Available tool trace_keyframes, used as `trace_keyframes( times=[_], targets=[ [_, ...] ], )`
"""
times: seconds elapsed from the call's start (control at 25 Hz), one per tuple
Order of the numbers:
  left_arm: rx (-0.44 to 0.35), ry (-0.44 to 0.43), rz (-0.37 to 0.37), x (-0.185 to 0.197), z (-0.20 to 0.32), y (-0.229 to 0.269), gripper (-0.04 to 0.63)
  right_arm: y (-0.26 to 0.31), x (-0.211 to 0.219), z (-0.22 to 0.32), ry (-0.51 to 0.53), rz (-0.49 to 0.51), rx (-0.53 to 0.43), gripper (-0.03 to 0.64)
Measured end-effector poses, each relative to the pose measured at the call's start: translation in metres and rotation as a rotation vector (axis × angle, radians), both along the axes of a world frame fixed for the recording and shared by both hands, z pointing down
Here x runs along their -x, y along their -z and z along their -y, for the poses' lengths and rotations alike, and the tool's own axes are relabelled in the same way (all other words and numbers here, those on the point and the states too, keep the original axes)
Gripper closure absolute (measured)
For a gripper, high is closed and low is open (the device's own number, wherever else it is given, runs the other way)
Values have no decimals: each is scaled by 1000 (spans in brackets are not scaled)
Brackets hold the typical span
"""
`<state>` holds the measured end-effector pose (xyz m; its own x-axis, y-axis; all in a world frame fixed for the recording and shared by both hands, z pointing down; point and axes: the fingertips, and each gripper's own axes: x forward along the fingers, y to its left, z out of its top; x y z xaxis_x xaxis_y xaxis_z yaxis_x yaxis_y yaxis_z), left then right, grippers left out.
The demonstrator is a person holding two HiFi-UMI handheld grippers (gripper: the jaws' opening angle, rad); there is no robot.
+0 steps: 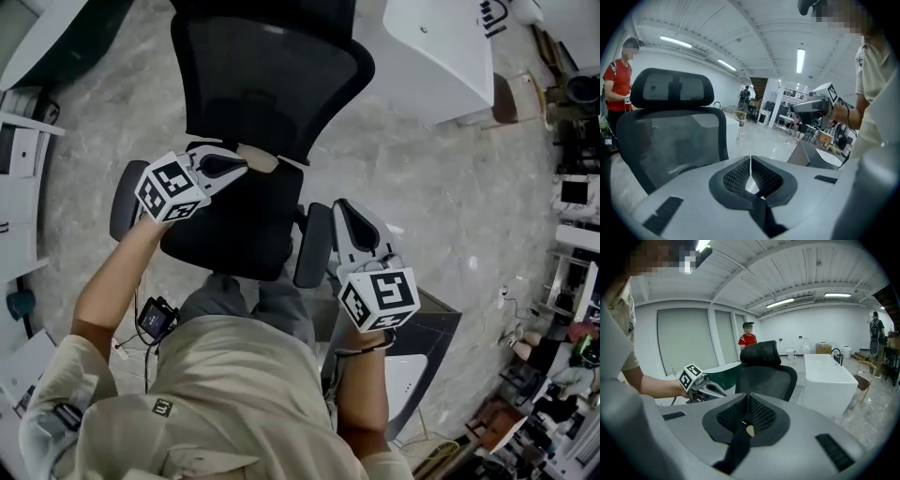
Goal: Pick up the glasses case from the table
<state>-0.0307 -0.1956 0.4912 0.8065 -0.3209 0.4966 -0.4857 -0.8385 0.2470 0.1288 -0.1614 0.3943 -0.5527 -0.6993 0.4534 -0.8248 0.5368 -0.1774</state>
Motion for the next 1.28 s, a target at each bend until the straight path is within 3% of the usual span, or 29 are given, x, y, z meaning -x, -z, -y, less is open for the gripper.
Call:
trace_keyframes(
  times=[0.6,0.92,1.28],
  targets=[
    [127,-27,133,-27,45,-149,572,-88,-34,45,-12,6,99,589],
    [174,-68,241,-37,64,-228,471,-126,-50,53,-22,6,148,589],
    [142,-176,444,-39,69,-304,379,-153,-65,46,-33,11,195,589]
  ],
)
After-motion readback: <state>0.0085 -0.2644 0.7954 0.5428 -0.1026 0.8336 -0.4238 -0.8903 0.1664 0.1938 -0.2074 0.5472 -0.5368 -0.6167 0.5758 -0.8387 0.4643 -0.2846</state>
